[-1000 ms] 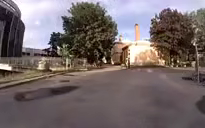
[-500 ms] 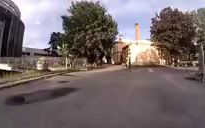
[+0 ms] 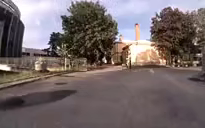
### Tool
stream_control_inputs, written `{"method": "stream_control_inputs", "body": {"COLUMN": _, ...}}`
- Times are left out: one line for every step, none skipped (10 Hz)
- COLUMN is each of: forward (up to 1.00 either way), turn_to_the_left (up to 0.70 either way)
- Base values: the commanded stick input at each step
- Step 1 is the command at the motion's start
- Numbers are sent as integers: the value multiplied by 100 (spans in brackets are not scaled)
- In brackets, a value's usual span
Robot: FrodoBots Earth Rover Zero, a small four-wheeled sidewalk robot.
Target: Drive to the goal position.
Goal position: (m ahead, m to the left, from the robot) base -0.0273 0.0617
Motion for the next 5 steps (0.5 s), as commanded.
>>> {"method": "stream_control_inputs", "body": {"forward": 45, "turn_to_the_left": 0}}
{"method": "stream_control_inputs", "body": {"forward": 45, "turn_to_the_left": 0}}
{"method": "stream_control_inputs", "body": {"forward": 45, "turn_to_the_left": 0}}
{"method": "stream_control_inputs", "body": {"forward": 45, "turn_to_the_left": 0}}
{"method": "stream_control_inputs", "body": {"forward": 45, "turn_to_the_left": 0}}
